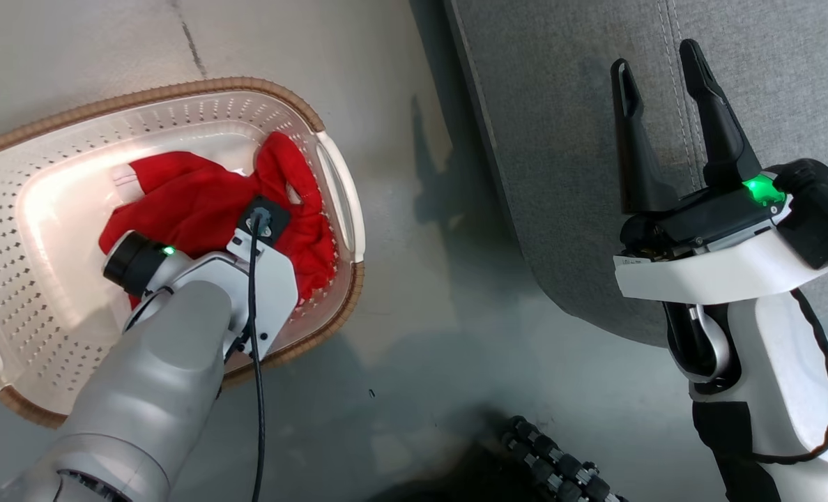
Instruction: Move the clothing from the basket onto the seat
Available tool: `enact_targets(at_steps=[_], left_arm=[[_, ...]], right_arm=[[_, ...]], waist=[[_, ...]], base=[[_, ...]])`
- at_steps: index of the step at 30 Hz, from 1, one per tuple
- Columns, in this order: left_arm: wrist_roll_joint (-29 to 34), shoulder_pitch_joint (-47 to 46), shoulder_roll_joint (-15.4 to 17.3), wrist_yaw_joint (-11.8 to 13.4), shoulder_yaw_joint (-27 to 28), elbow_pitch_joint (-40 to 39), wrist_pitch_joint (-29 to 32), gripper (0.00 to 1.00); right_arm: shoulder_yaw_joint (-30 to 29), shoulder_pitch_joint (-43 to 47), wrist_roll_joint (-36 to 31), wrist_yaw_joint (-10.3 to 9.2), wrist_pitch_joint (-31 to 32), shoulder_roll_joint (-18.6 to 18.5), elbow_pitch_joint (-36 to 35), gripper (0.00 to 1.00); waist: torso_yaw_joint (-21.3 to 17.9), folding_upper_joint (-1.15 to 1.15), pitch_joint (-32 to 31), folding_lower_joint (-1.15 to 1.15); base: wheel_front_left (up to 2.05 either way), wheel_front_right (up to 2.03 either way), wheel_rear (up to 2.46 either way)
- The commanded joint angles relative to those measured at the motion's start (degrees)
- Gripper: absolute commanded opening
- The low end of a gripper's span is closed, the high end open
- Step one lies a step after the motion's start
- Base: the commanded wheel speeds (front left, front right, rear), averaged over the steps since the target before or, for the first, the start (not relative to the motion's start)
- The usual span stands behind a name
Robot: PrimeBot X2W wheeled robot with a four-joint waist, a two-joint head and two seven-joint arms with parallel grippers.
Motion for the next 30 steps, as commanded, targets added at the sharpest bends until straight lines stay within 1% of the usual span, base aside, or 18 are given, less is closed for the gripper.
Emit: enact_targets(at_steps=[1, 2, 3, 4, 5, 8, 11, 15, 22, 23, 30], left_arm=[[-0.27, -1.1, 0.73, 0.33, 0.09, 0.45, 0.57, 1.0], [-0.34, -1.28, 0.76, 0.43, 0.03, 0.71, 1.37, 0.95], [-0.25, -1.44, 0.84, 0.5, -0.13, 0.97, 2.23, 0.54], [-0.07, -1.64, 0.96, 0.59, -0.39, 1.18, 3.14, 0.05], [0.1, -1.8, 1.06, 0.54, -0.64, 1.35, 3.97, 0.0], [0.57, -2.74, 0.86, 0.86, -1.36, 1.46, 4.21, 0.0], [0.79, -3.28, 0.39, 1.36, -1.7, 0.67, 1.3, 0.0], [0.26, -3.68, -0.34, 1.19, -1.83, -0.77, -3.07, 0.0], [-2.14, -2.29, -1.44, 1.38, -0.56, -3.8, -9.84, 0.0], [-3.25, -1.45, -1.61, 1.64, -0.06, -5.14, -11.72, 0.0], [-7.36, 2.45, -1.99, 2.27, 1.57, -11.26, -18.32, 0.0]], right_arm=[[-0.05, -0.54, 0.21, 0.1, -0.43, -0.01, -0.34, 1.0], [-0.1, -0.37, 0.28, 0.1, -0.42, 0.04, -0.54, 1.0], [-0.09, -0.23, 0.43, 0.1, -0.44, 0.08, -0.68, 1.0], [-0.08, -0.19, 0.53, 0.1, -0.43, 0.08, -0.78, 1.0], [-0.09, -0.23, 0.56, 0.1, -0.43, 0.1, -0.86, 1.0], [-0.38, -0.34, 0.55, 0.1, -0.45, 0.14, -1.1, 1.0], [-0.92, 0.06, 0.17, 0.11, -0.44, -0.04, -0.89, 1.0], [-1.59, 0.94, -0.32, 0.1, -0.45, -0.51, -0.58, 1.0], [-2.85, 3.21, -1.16, 0.1, -0.45, -2.01, 0.03, 1.0], [-3.34, 4.09, -1.44, 0.1, -0.45, -2.43, 0.05, 1.0], [-4.48, 6.73, -1.93, 0.1, -0.45, -3.85, 0.61, 1.0]], waist=[[-0.54, 0.0, 0.7, 0.0], [-0.6, 0.0, 0.83, 0.0], [-0.69, 0.0, 0.94, 0.0], [-0.78, 0.0, 1.03, 0.0], [-0.87, 0.0, 1.09, 0.0], [-0.87, 0.0, 0.92, 0.0], [-0.31, 0.0, -0.07, 0.0], [1.26, 0.0, -2.61, 0.0], [5.03, 0.0, -9.17, 0.0], [6.3, 0.0, -10.95, 0.0], [10.03, 0.0, -17.41, 0.0]], base=[[0.0, 0.0, 0.0], [0.0, 0.0, 0.0], [0.0, 0.0, 0.0], [0.0, 0.0, 0.0], [0.0, 0.0, 0.0], [0.0, 0.0, 0.0], [0.0, 0.0, 0.0], [0.0, 0.0, 0.0], [0.0, 0.0, 0.0], [0.0, 0.0, 0.0], [0.0, 0.0, 0.0]])
